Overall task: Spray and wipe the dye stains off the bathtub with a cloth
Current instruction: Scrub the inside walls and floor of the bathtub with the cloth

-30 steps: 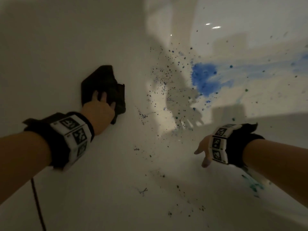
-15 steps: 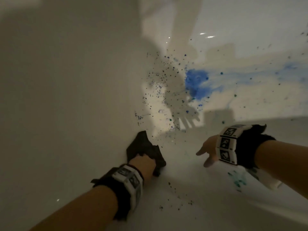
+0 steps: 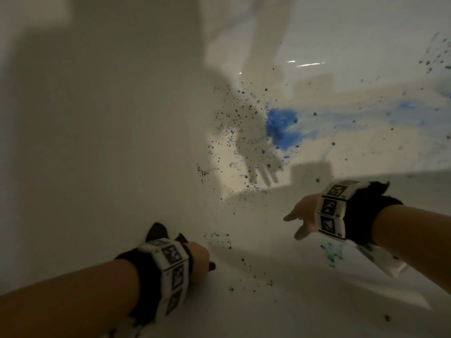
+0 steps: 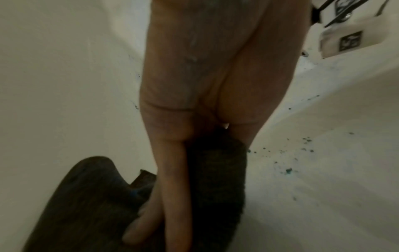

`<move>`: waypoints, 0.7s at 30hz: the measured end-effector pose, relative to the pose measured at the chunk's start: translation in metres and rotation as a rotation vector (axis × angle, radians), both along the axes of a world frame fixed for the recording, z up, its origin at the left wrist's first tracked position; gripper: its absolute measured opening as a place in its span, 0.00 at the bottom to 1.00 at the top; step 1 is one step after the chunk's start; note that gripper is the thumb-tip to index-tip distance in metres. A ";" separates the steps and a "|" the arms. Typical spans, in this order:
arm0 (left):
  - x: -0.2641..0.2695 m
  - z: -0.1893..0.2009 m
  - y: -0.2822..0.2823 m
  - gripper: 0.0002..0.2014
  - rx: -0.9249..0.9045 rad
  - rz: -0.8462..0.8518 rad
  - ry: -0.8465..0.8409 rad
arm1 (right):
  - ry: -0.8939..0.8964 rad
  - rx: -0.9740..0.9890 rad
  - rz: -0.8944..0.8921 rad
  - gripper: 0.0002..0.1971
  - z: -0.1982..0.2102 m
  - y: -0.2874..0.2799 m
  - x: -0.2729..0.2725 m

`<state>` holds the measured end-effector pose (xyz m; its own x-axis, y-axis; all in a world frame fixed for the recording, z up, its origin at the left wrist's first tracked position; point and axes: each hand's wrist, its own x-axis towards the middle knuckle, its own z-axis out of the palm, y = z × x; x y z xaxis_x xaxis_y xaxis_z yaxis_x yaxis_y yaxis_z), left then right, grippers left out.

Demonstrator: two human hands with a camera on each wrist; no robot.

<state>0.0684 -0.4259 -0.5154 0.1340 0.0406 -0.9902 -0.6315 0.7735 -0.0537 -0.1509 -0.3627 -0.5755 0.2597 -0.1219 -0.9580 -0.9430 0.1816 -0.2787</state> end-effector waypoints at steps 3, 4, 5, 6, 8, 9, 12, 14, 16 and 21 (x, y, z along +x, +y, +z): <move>-0.010 -0.016 0.004 0.24 -0.052 0.111 0.059 | -0.016 -0.006 -0.019 0.35 -0.006 0.000 0.002; -0.014 -0.021 0.004 0.24 -0.072 0.159 0.043 | -0.020 -0.001 -0.016 0.35 -0.007 -0.001 0.001; -0.015 -0.029 0.004 0.25 -0.096 0.248 0.095 | -0.010 0.000 -0.020 0.35 -0.007 -0.001 0.001; -0.021 -0.031 0.005 0.24 -0.141 0.339 0.125 | -0.005 -0.006 -0.035 0.35 -0.008 -0.001 -0.001; -0.032 -0.032 0.001 0.19 -0.239 0.453 0.188 | 0.002 0.013 -0.071 0.34 -0.007 0.001 -0.006; -0.035 -0.034 -0.003 0.18 -0.252 0.503 0.190 | 0.012 0.015 -0.087 0.34 -0.006 0.001 -0.009; -0.034 -0.032 -0.031 0.16 -0.279 0.838 0.236 | 0.057 -0.042 -0.154 0.34 0.004 0.000 -0.016; -0.033 -0.018 -0.057 0.12 -0.313 1.172 0.325 | 0.071 -0.123 -0.238 0.34 0.013 -0.003 -0.017; -0.032 0.004 -0.079 0.11 -0.321 1.475 0.393 | 0.075 -0.217 -0.346 0.36 0.026 -0.007 -0.016; -0.028 0.061 -0.095 0.10 -0.349 1.187 0.641 | -0.057 -0.521 -0.579 0.48 0.074 -0.029 -0.006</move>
